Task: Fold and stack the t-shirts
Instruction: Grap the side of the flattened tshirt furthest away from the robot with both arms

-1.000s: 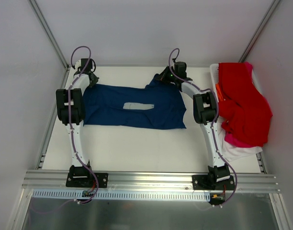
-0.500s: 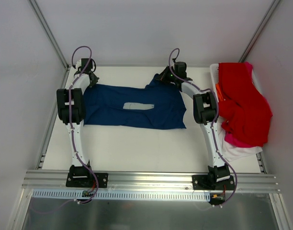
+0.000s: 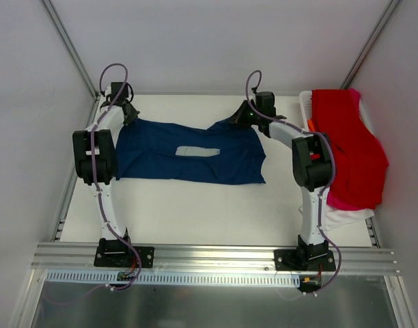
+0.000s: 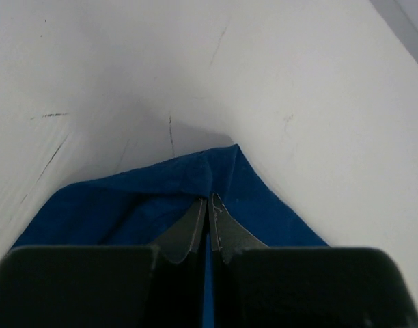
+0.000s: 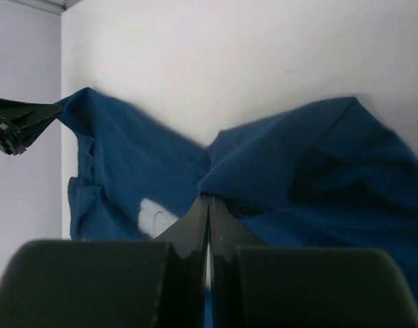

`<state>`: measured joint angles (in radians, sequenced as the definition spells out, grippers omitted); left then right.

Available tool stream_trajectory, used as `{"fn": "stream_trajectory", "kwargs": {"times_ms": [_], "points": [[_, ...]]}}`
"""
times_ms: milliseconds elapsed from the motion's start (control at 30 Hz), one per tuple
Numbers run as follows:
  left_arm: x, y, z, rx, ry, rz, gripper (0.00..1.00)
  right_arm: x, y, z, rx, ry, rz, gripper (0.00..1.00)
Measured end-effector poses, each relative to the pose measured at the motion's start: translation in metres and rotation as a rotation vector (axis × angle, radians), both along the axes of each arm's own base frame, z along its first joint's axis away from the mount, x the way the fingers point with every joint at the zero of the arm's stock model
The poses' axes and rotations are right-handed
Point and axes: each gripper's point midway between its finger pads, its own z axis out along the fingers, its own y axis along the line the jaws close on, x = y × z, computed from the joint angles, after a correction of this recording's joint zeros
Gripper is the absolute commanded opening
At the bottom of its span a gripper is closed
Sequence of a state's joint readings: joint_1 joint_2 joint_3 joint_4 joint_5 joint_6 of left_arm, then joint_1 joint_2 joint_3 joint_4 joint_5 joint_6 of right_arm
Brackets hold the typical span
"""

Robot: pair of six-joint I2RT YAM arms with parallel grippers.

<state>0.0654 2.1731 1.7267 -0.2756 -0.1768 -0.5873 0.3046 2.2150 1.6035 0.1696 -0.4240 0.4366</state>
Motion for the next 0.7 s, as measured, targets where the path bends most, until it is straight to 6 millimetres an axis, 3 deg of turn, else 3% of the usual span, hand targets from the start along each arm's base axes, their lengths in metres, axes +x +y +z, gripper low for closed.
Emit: {"fn": "stream_trajectory", "kwargs": {"times_ms": [167, 300, 367, 500, 700], "points": [[-0.016, -0.001, 0.030, -0.014, -0.039, -0.008, 0.00, -0.028, 0.003, 0.068, -0.028, -0.115, 0.020, 0.00], [-0.031, 0.002, 0.053, -0.021, -0.070, -0.009, 0.00, -0.050, 0.006, 0.096, -0.044, -0.165, 0.030, 0.00], [-0.040, 0.004, 0.062, -0.019, -0.081, -0.006, 0.00, -0.061, 0.005, 0.098, -0.062, -0.167, 0.028, 0.00], [-0.058, 0.008, 0.070, -0.005, -0.081, -0.017, 0.00, -0.087, 0.002, 0.082, -0.118, -0.122, 0.020, 0.00], [-0.085, 0.011, 0.063, 0.023, -0.043, -0.049, 0.00, -0.126, -0.005, 0.070, -0.196, -0.092, 0.015, 0.00]]}}
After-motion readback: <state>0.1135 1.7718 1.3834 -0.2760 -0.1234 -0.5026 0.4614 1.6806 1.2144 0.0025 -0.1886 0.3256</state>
